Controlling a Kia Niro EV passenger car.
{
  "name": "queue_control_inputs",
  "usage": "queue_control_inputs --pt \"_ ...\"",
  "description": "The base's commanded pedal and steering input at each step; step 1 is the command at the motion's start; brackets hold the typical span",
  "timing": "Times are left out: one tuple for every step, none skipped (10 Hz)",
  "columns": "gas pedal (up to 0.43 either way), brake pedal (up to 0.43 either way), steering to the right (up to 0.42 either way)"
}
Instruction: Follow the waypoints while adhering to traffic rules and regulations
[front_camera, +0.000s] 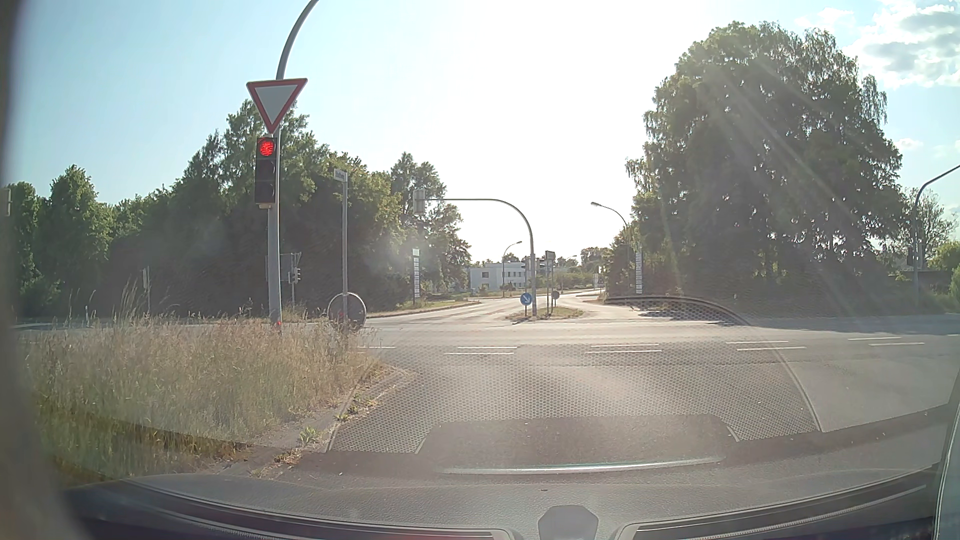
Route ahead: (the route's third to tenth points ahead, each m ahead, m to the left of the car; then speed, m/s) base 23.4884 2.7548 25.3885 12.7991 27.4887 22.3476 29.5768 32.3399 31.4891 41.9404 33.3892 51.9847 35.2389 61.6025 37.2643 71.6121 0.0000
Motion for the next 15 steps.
queue_control_inputs --pt "0.0 0.213 0.015" --pt "0.0 0.213 0.015" --pt "0.0 0.213 0.015" --pt "0.0 0.213 0.014" --pt "0.0 0.213 0.015" --pt "0.0 0.213 0.015" --pt "0.0 0.213 0.015" --pt "0.0 0.213 0.014" --pt "0.0 0.213 0.014" --pt "0.0 0.213 0.014" --pt "0.0 0.213 0.014" --pt "0.0 0.213 0.014" --pt "0.0 0.213 0.014" --pt "0.0 0.213 0.014" --pt "0.0 0.213 0.014"
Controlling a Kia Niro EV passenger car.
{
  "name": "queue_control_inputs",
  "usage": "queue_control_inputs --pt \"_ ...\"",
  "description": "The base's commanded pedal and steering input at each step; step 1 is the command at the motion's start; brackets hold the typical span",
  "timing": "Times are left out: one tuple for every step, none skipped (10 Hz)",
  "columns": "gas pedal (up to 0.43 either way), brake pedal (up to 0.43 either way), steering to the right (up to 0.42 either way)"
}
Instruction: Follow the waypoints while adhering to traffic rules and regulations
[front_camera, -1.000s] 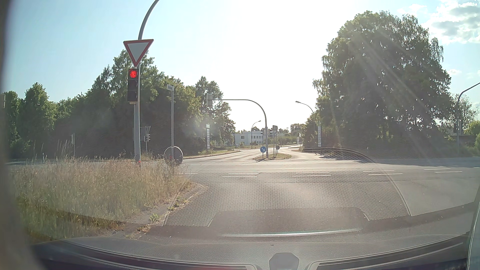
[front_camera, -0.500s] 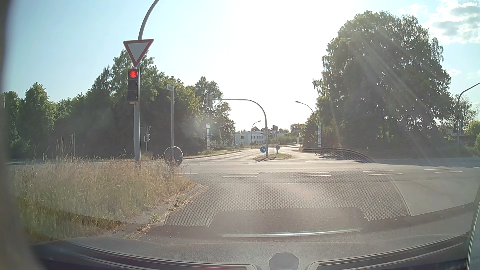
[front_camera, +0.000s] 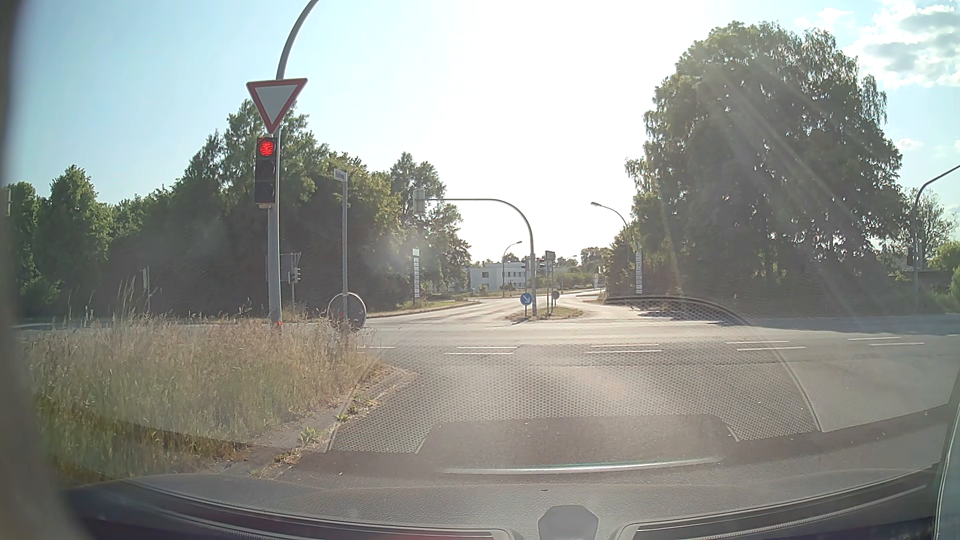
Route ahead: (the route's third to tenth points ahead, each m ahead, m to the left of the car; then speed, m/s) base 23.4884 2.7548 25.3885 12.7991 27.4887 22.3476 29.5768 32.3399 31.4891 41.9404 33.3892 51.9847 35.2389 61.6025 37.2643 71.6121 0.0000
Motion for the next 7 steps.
queue_control_inputs --pt "0.0 0.213 0.014" --pt "0.0 0.213 0.014" --pt "0.0 0.213 0.014" --pt "0.0 0.213 0.014" --pt "0.0 0.213 0.014" --pt "0.0 0.213 0.014" --pt "0.0 0.213 0.014"
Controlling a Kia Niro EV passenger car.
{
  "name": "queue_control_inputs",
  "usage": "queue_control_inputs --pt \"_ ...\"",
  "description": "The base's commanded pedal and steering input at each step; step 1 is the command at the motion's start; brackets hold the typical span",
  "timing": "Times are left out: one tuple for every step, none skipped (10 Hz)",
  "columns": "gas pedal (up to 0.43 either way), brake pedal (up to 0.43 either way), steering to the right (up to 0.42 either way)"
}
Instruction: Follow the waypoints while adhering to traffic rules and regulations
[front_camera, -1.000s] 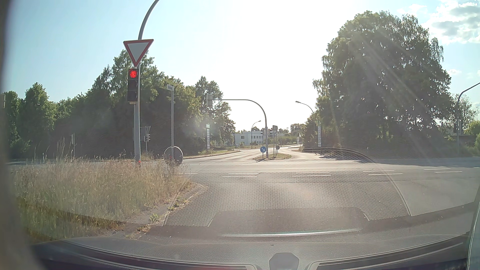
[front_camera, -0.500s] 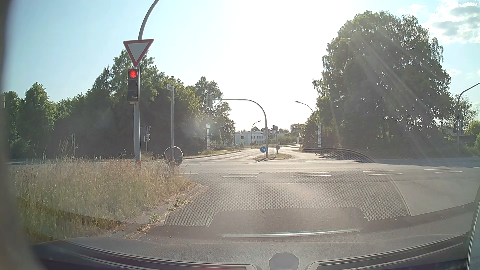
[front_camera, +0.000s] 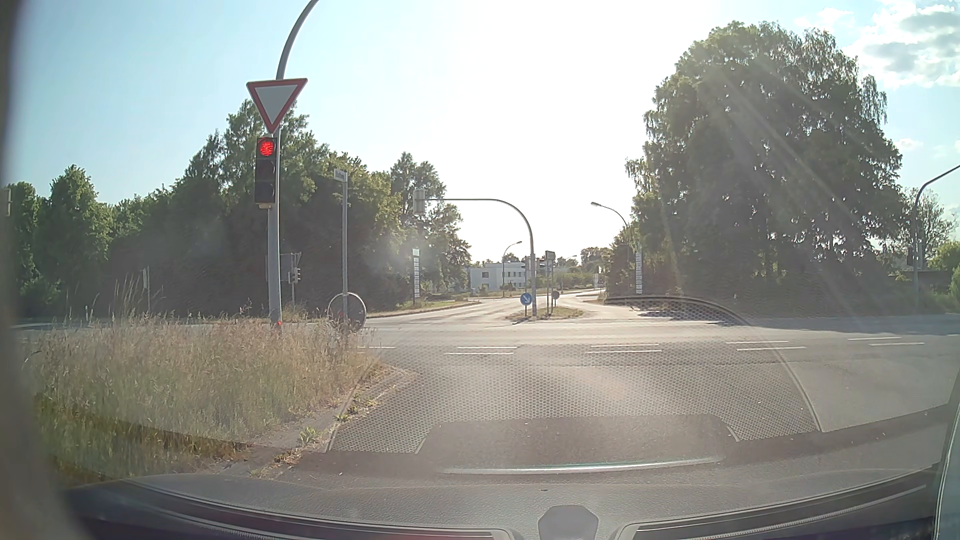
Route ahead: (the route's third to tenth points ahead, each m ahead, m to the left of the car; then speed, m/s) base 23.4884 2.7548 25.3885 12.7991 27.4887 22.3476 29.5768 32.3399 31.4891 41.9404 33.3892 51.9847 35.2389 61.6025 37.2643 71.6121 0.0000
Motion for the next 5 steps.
queue_control_inputs --pt "0.0 0.213 0.014" --pt "0.0 0.213 0.014" --pt "0.0 0.213 0.014" --pt "0.0 0.213 0.014" --pt "0.0 0.213 0.014"
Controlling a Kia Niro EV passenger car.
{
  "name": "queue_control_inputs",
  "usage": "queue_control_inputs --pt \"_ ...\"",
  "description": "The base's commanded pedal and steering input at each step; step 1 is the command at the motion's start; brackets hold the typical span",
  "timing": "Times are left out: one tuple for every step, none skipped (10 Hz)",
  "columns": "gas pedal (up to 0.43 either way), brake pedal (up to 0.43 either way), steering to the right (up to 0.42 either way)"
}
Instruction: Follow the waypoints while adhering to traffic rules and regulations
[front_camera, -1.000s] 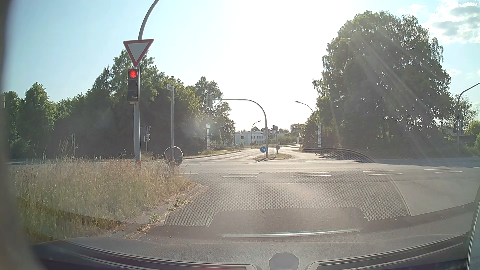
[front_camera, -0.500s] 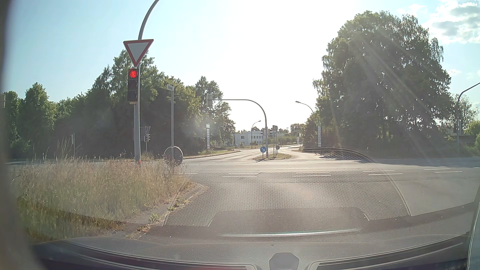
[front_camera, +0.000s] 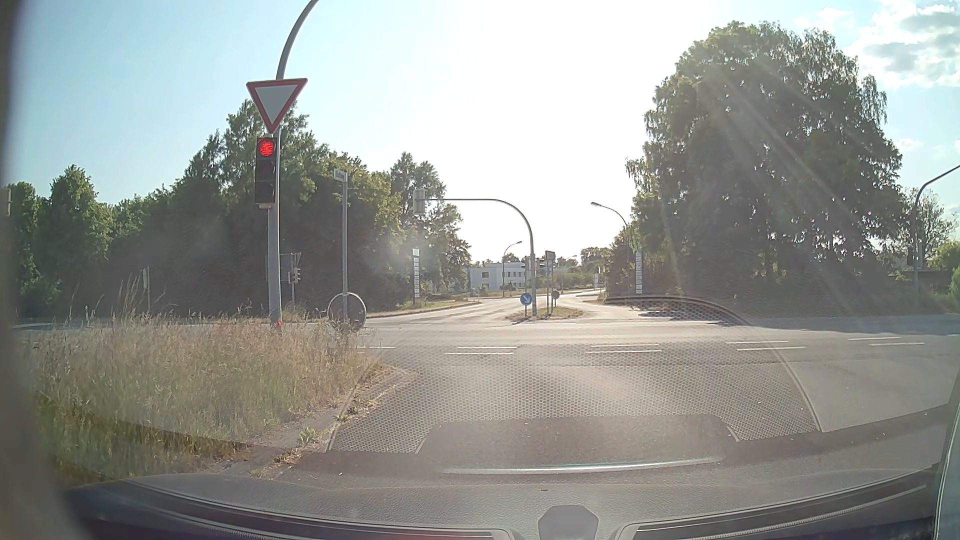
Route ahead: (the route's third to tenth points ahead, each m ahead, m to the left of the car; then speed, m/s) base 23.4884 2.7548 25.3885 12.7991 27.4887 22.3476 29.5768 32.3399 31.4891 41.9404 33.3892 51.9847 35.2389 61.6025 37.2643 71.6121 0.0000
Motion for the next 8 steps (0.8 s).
queue_control_inputs --pt "0.0 0.213 0.014" --pt "0.0 0.213 0.014" --pt "0.0 0.213 0.014" --pt "0.0 0.213 0.014" --pt "0.0 0.213 0.014" --pt "0.0 0.213 0.014" --pt "0.0 0.213 0.014" --pt "0.0 0.213 0.014"
